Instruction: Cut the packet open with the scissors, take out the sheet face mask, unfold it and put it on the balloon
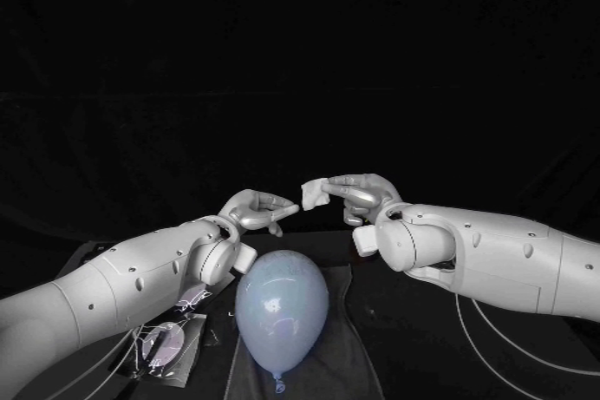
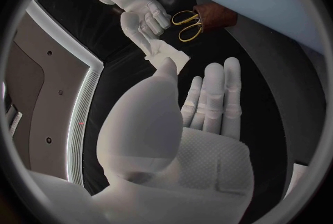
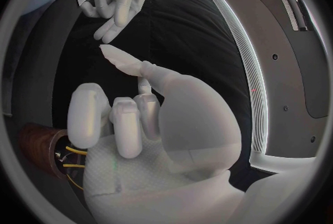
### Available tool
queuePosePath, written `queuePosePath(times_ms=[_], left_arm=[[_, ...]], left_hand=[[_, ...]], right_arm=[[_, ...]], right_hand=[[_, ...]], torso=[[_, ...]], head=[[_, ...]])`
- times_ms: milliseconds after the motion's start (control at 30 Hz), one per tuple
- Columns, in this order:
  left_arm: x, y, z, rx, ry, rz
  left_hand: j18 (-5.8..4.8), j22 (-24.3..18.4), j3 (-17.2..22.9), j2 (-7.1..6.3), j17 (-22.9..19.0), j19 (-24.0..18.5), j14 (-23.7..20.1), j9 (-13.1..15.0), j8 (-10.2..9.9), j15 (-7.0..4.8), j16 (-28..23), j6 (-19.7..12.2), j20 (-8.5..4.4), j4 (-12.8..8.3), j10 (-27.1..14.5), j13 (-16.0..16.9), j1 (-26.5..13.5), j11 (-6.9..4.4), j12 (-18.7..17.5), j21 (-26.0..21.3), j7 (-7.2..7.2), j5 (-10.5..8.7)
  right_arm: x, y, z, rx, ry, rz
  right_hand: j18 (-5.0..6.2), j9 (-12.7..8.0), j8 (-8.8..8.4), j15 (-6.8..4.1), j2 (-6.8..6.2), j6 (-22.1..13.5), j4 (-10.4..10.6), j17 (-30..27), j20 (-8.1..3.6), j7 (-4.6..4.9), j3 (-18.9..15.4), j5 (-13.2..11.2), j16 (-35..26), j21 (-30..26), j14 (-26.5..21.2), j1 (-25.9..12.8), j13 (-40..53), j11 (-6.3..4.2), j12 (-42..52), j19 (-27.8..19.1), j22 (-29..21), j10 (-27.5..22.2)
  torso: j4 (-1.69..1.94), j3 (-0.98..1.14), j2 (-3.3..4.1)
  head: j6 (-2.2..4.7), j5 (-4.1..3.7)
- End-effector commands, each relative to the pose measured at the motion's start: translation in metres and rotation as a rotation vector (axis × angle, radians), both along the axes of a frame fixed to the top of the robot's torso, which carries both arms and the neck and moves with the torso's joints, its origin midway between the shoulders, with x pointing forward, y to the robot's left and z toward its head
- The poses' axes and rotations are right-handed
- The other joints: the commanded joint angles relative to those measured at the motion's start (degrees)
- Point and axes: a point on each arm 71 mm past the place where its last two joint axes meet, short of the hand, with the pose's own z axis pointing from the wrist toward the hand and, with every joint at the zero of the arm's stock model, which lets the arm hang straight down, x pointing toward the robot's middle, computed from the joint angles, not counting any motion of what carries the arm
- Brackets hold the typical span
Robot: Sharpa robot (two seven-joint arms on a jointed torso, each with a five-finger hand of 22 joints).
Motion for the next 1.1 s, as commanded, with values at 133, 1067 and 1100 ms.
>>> queuePosePath(times_ms=[133,1067,1100], left_arm=[[0.000,-0.005,0.000,-0.069,0.053,-0.040],[-0.003,-0.010,0.001,-0.208,0.123,-0.101],[-0.003,-0.011,0.001,-0.209,0.126,-0.101]], left_hand=[[0.57,-0.74,-5.10,-1.12,-0.41,-0.31,-1.29,-0.15,-1.01,0.40,-0.13,-2.03,0.65,0.23,-1.46,-0.03,-0.90,0.39,-1.60,-1.36,0.74,0.12],[0.59,-1.73,-5.64,1.72,-1.22,-1.59,-4.42,0.57,-1.04,-0.71,0.59,-3.36,0.28,0.01,-3.41,-0.03,1.62,-0.67,-4.44,-3.78,-0.91,0.07],[0.59,-1.73,-5.64,1.72,-1.22,-1.59,-4.42,0.57,-1.04,-0.71,0.59,-3.36,0.28,0.01,-3.41,-0.03,1.62,-0.67,-4.44,-3.78,-0.91,0.07]], right_arm=[[-0.002,0.007,0.003,0.011,-0.019,0.036],[-0.008,0.016,0.004,0.000,-0.029,0.079],[-0.009,0.016,0.004,0.000,-0.030,0.082]], right_hand=[[1.05,0.05,0.36,-0.21,0.58,0.25,0.28,15.10,-0.02,-0.17,0.00,0.18,0.26,-0.39,6.09,-0.23,9.47,0.07,-0.37,-0.37,4.16,1.71],[1.03,0.07,0.44,-0.21,0.66,0.12,0.24,15.10,-0.01,-0.18,0.03,0.17,0.26,-0.34,6.09,-0.26,9.42,0.06,-0.45,-0.33,4.21,1.66],[1.03,0.07,0.44,-0.21,0.66,0.12,0.24,15.10,-0.01,-0.18,0.03,0.17,0.26,-0.34,6.09,-0.26,9.42,0.06,-0.45,-0.33,4.21,1.66]], torso=[[0.05,-0.04,0.01],[0.02,0.07,0.08],[0.02,0.05,0.08]], head=[[0.11,-0.02],[-0.05,-0.16],[-0.04,-0.15]])
